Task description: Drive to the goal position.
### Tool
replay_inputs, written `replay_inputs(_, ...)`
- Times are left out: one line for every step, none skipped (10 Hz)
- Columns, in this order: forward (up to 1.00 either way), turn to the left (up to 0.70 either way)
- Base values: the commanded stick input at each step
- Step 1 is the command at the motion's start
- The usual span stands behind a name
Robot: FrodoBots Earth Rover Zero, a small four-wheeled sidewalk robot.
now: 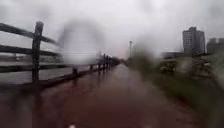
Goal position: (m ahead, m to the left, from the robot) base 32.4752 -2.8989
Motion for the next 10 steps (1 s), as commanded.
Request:
replay_inputs(1.00, -0.40)
replay_inputs(1.00, -0.29)
replay_inputs(1.00, -0.16)
replay_inputs(1.00, -0.06)
replay_inputs(1.00, -0.31)
replay_inputs(1.00, -0.19)
replay_inputs(1.00, -0.09)
replay_inputs(1.00, -0.28)
replay_inputs(1.00, -0.31)
replay_inputs(1.00, -0.01)
